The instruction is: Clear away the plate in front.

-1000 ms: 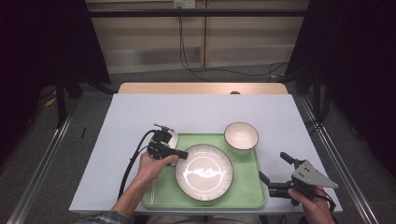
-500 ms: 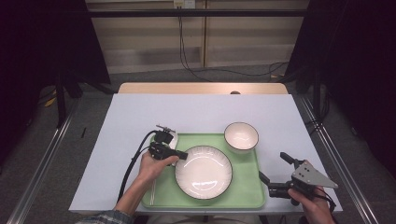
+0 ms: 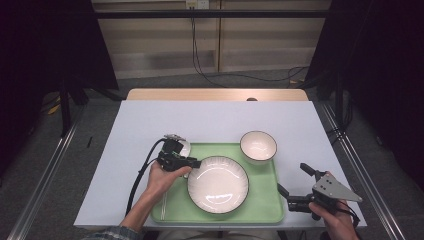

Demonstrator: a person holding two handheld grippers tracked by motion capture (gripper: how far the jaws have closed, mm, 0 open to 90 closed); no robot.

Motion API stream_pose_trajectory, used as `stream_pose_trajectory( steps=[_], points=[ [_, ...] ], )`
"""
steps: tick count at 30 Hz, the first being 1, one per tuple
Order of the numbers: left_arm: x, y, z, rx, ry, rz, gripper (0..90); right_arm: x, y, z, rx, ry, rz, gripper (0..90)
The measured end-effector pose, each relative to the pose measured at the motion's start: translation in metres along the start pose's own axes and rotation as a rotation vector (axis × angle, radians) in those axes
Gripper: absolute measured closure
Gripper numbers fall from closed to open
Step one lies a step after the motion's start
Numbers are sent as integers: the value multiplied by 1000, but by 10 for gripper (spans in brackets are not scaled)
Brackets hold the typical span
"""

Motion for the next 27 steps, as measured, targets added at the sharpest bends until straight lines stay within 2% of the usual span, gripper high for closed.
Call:
stream_pose_trajectory(
  steps=[2,4,6,8,11,12,14,17,19,20,23,24,26,27],
  points=[
    [-4,-5,1,23,-26,-24,555,0,0,0,-2,3,-2,8],
    [-9,-11,3,81,-50,1,533,0,0,0,2,2,-1,8],
    [-14,-13,4,91,-91,3,438,0,0,0,-1,1,-1,8],
    [-18,-14,5,120,-127,5,342,0,0,0,-1,1,-3,8],
    [-28,-15,6,142,-151,-22,279,-1,0,0,0,2,-3,8],
    [-31,-16,5,152,-167,-7,257,-1,0,0,-4,1,-7,8],
    [-37,-15,3,135,-194,-25,225,0,0,0,-2,1,-8,8],
    [-46,-14,-2,144,-220,7,211,0,0,0,-2,-2,-5,8],
    [-53,-15,-6,121,-240,12,211,-1,0,1,-3,-1,-5,8],
    [-58,-16,-7,127,-254,17,211,-1,0,1,-4,-1,-5,8],
    [-68,-17,-13,147,-272,66,211,-1,0,1,-1,0,-3,8],
    [-73,-16,-16,145,-276,62,211,0,0,1,-1,-4,-3,8],
    [-79,-14,-20,129,-294,83,210,-1,0,1,-1,-3,-5,8],
    [-81,-14,-22,131,-287,62,188,-1,0,1,-2,-2,-6,8]
  ],
)
Point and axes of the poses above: each handheld gripper's, and its own axes: x roughly forward along the jaws, z roughly out of its top, y roughly to its left, the point moved 2 cm from there along x, roughly forward along the jaws, and after that the axes turned 10 degrees about -y, right-handed, at the moved point
